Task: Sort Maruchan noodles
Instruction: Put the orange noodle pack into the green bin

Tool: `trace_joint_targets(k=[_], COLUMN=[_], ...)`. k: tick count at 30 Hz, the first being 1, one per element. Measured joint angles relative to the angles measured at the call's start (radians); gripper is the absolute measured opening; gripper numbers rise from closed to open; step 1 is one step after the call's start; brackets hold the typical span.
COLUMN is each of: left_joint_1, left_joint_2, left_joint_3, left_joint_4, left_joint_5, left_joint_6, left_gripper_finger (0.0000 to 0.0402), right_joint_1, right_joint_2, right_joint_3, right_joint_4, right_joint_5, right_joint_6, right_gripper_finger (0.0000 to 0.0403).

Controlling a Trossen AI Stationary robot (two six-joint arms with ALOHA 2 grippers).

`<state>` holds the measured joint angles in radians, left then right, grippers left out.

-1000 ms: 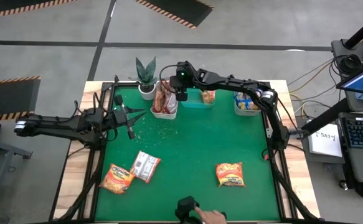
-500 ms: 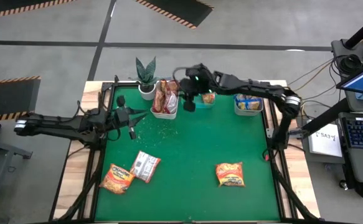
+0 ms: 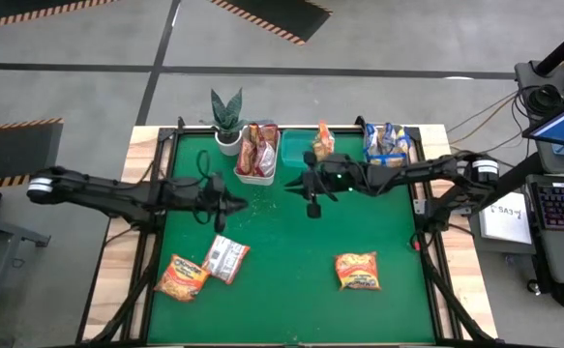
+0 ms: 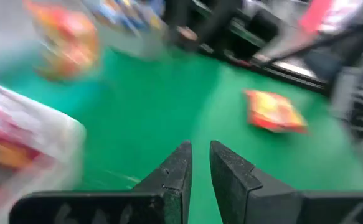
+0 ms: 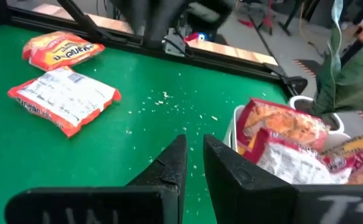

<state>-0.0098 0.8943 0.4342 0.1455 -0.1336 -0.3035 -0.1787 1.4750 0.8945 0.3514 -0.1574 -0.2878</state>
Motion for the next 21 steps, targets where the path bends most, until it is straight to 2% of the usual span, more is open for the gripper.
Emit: trace_joint_targets(k=[4, 7, 13, 21], left_joint_1=[-0.027, -0.078, -0.234, -0.341], left_joint_2=[0.085, 0.156, 0.304, 0.493], left_joint_3=[0.044, 0.097, 0.256, 0.437], left_joint_4=[-0.012, -0.105, -0.493, -0.661], left_joint_5=[0.173, 0.222, 0.228, 0.203], left_joint_6=[-0.187, -0.332, -0.557, -0.713], left_gripper_finger=[0.0039, 0.0039, 0.0039, 0.0039], right_joint_1=[-0.003, -0.003, -0.005, -0.009], right_joint_2=[-0.029, -0.051, -0.126, -0.316], right_joint_3=[-0.071, -0.094, -0.087, -0.075], right_joint_4=[0.057, 0.052, 0.049, 0.054], right_joint_5=[0.003, 0.002, 0.002, 0.000], right_joint_6=[0.011, 0.015, -0.081, -0.251], right_gripper_finger=[0.0043, 0.0043, 0.0043, 0.0043])
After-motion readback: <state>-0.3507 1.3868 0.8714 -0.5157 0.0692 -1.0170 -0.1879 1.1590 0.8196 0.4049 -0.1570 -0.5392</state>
